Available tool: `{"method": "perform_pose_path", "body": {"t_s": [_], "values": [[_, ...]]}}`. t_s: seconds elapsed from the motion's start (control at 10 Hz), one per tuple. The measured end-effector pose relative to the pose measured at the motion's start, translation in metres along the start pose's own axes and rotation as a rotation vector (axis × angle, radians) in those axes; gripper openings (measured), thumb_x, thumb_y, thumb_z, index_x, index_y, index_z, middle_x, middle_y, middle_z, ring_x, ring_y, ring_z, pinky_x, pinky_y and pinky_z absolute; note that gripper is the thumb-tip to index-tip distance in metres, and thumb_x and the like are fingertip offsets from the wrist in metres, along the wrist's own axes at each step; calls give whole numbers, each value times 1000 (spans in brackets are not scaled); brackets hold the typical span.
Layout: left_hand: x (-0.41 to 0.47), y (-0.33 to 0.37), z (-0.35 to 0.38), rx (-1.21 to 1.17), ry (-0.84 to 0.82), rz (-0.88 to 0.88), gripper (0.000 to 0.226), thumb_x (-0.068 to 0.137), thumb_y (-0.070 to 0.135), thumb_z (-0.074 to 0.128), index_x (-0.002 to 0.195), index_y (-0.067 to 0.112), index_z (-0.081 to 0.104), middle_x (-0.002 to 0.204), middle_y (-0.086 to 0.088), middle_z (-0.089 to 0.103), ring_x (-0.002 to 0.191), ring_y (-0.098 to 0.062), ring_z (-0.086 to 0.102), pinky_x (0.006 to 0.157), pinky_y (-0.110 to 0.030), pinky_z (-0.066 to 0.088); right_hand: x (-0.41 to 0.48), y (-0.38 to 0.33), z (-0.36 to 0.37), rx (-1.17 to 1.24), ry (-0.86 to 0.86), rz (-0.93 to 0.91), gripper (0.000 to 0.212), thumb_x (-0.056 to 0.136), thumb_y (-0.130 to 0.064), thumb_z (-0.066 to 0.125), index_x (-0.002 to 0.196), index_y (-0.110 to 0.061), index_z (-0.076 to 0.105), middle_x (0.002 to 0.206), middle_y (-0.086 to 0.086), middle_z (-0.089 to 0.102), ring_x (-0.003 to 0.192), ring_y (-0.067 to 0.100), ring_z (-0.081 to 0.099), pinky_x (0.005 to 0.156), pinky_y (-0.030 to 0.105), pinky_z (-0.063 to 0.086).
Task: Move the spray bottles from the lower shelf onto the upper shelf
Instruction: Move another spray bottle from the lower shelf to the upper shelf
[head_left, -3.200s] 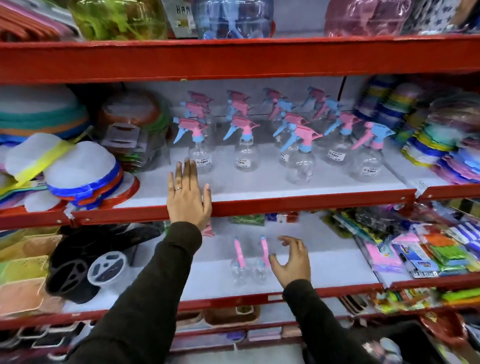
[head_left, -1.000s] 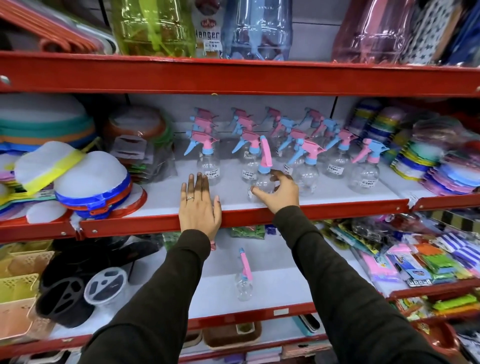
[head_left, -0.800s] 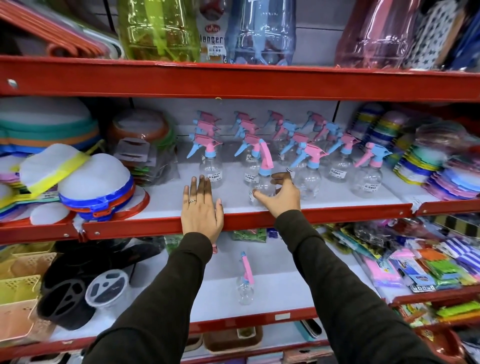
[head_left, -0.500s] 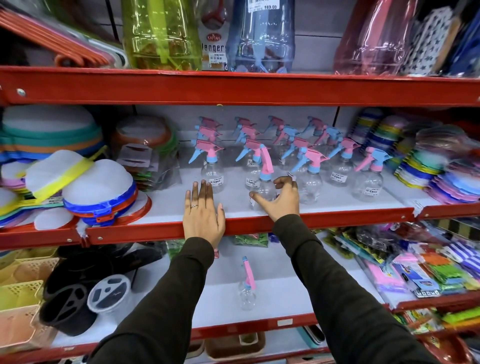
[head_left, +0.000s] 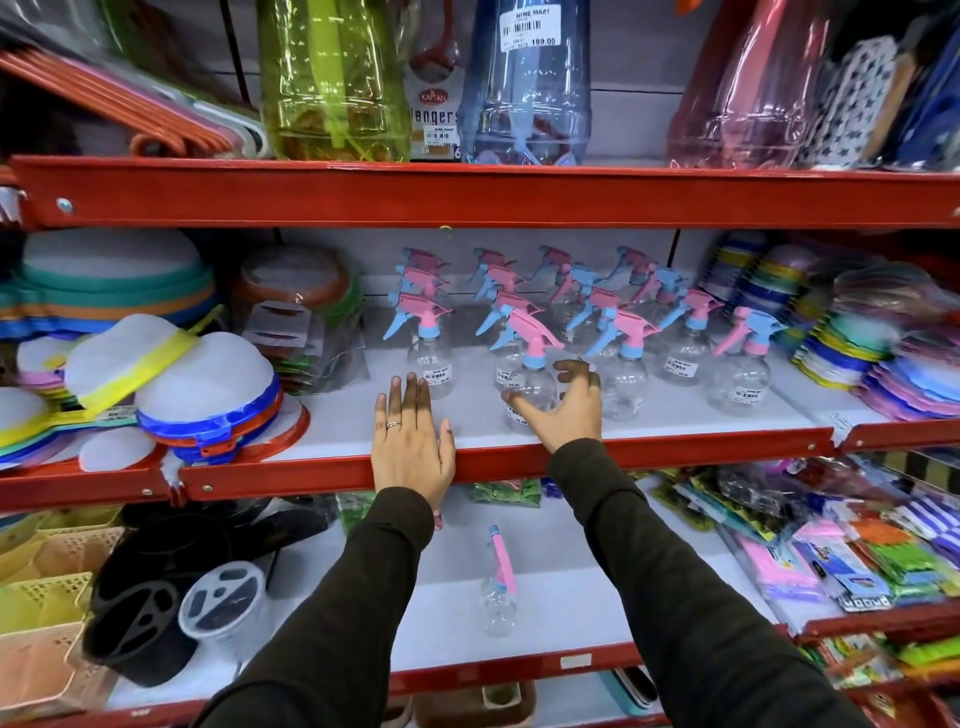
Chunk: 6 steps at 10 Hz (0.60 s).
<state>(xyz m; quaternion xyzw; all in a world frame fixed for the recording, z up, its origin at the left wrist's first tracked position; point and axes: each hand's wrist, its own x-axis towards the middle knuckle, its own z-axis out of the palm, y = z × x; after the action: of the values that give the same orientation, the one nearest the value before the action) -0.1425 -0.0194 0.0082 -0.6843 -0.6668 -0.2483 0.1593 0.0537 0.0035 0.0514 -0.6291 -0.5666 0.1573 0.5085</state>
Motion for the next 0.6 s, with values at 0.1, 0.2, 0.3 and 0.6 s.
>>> {"method": "perform_pose_path", "body": {"t_s": [0.1, 0.2, 0.3, 0.6], "values": [[0, 0, 1, 4, 0, -2, 69, 97, 39, 19, 152, 0, 28, 161, -19, 28, 152, -33, 18, 124, -41, -2, 2, 1, 2, -11, 1, -4, 66, 63, -47, 85, 112, -17, 54, 115, 9, 53, 102, 21, 53, 95, 40, 51], [0, 0, 1, 10, 0, -4, 69, 97, 39, 19, 153, 0, 28, 161, -19, 28, 152, -32, 18, 124, -41, -2, 4, 2, 3, 12, -5, -14, 60, 64, -38, 85, 113, -16, 58, 114, 8, 59, 103, 24, 58, 94, 40, 52], [0, 0, 0, 6, -1, -3, 69, 97, 39, 18, 153, -1, 27, 161, -18, 28, 152, -32, 17, 124, -41, -1, 6, 3, 3, 43, -31, 6, 64, 65, -34, 84, 121, -15, 60, 120, 7, 63, 109, 24, 61, 98, 41, 52], [0, 0, 0, 11, -4, -2, 68, 97, 38, 21, 151, -1, 31, 159, -19, 32, 151, -33, 21, 123, -42, 2, 5, -2, 2, 53, -73, 6, 63, 74, -29, 77, 132, -12, 57, 129, 8, 64, 119, 25, 59, 103, 37, 49]]}}
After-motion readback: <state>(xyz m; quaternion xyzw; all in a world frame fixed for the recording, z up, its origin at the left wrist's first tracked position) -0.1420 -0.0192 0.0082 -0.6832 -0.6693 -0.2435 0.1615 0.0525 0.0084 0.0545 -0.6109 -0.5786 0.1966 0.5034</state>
